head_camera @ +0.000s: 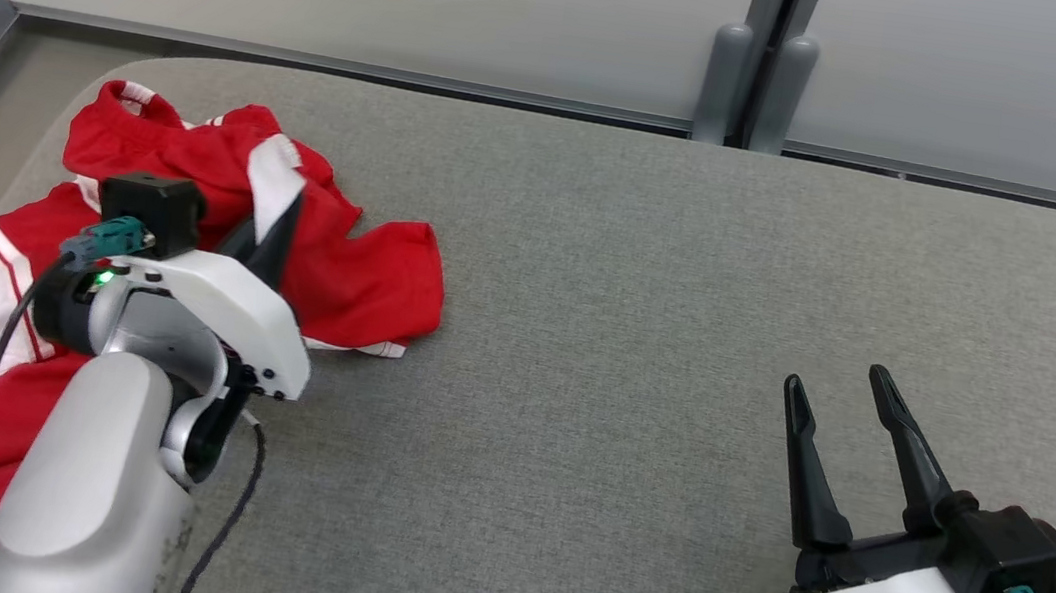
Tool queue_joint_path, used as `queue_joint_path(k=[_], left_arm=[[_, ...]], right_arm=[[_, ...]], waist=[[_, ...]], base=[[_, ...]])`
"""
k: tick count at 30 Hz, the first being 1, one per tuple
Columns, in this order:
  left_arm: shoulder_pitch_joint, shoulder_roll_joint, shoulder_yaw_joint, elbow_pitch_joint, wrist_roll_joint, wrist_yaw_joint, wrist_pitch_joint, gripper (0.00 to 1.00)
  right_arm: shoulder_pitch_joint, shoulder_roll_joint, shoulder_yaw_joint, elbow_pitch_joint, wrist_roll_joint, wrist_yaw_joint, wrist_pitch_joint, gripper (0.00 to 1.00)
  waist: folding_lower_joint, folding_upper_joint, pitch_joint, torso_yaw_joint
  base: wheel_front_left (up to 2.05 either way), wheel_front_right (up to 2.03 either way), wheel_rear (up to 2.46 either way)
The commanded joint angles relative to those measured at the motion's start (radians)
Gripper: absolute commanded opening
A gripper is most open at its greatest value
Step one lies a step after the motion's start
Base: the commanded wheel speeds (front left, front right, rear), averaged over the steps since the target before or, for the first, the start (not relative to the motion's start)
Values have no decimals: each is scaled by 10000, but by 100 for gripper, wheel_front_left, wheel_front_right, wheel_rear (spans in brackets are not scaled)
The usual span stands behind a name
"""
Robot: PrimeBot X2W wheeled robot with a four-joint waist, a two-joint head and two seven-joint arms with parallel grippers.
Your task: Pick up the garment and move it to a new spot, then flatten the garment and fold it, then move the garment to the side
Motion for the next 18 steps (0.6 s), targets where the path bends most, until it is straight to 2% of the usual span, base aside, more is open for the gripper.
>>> queue_joint_path(k=[1, 10, 12, 17, 18], left_arm=[[232, -71, -148, -455, -60, -45, 60, 0], [1443, -479, -1593, -5569, -705, -85, 1267, 0], [1707, -514, -2076, -6926, -911, -23, 1665, 0], [1714, -578, -2785, -8087, -1212, 170, 2166, 0], [1714, -578, -2785, -8087, -1212, 170, 2166, 0]], right_arm=[[137, -8, -32, -7, 61, 17, -53, 100], [367, 53, -15, -40, 111, 17, -53, 100], [337, 63, 32, -58, 131, 17, -51, 100], [259, 72, 40, -146, 165, 17, -53, 100], [259, 72, 40, -146, 165, 17, -53, 100]], waist=[[0, 0, -155, -234], [0, 0, -538, -1717], [0, 0, -570, -2300], [0, 0, -482, -3272], [0, 0, -482, -3272]], base=[[0, 0, 0], [0, 0, 0], [0, 0, 0], [0, 0, 0], [0, 0, 0]])
